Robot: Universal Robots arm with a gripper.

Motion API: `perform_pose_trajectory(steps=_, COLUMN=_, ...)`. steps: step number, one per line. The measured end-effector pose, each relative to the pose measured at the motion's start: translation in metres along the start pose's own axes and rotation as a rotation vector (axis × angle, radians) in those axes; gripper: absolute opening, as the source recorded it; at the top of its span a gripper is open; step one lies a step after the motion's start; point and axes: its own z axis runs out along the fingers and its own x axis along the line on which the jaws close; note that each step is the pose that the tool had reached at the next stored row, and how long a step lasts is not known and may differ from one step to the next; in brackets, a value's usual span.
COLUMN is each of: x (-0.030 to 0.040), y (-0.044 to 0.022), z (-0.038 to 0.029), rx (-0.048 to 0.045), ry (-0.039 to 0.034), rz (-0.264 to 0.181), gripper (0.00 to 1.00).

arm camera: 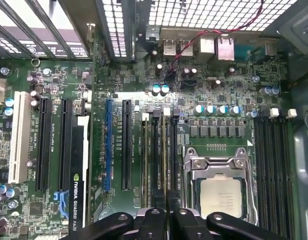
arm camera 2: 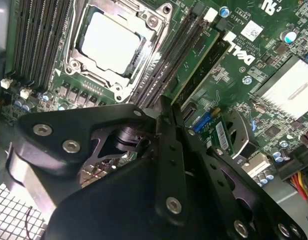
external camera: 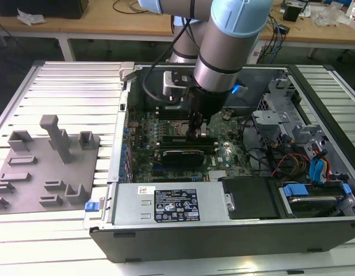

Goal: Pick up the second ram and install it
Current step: 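Insert the second ram into the second slot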

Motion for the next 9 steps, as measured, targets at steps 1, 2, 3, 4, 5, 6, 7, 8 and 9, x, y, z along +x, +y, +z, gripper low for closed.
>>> perform_pose_trajectory(steps=1, x=0.0001, y=-0.0001, z=0.0011, rx=0.0003, ry=0.0003, rz=0.004, gripper=0.13)
perform_pose_trajectory(steps=2, x=0.0001, y=-0.0002, z=0.002, rx=0.0004, ry=0.0002, rz=0.004, gripper=0.13)
perform_pose_trajectory(steps=3, x=0.0003, y=-0.0003, z=0.0034, rx=0.0003, ry=0.0002, rz=0.005, gripper=0.13)
perform_pose_trajectory(steps=4, x=0.0003, y=-0.0004, z=0.0041, rx=0.0004, ry=-0.0002, rz=0.005, gripper=0.13)
perform_pose_trajectory(steps=5, x=0.0003, y=-0.0003, z=0.0044, rx=0.0003, ry=-0.0001, rz=0.004, gripper=0.13)
perform_pose_trajectory(steps=6, x=0.0003, y=0.0001, z=0.0045, rx=0.0008, ry=-0.0002, rz=0.004, gripper=0.13)
perform_pose_trajectory(steps=7, x=0.0003, y=0.0003, z=0.0045, rx=0.0014, ry=-0.0003, rz=0.004, gripper=0.13)
perform_pose_trajectory(steps=8, x=0.0003, y=0.0003, z=0.0046, rx=0.0014, ry=-0.0003, rz=0.003, gripper=0.13)
perform_pose_trajectory(steps=9, x=0.0001, y=0.0003, z=0.0047, rx=0.0013, ry=0.0, rz=0.0, gripper=0.13)
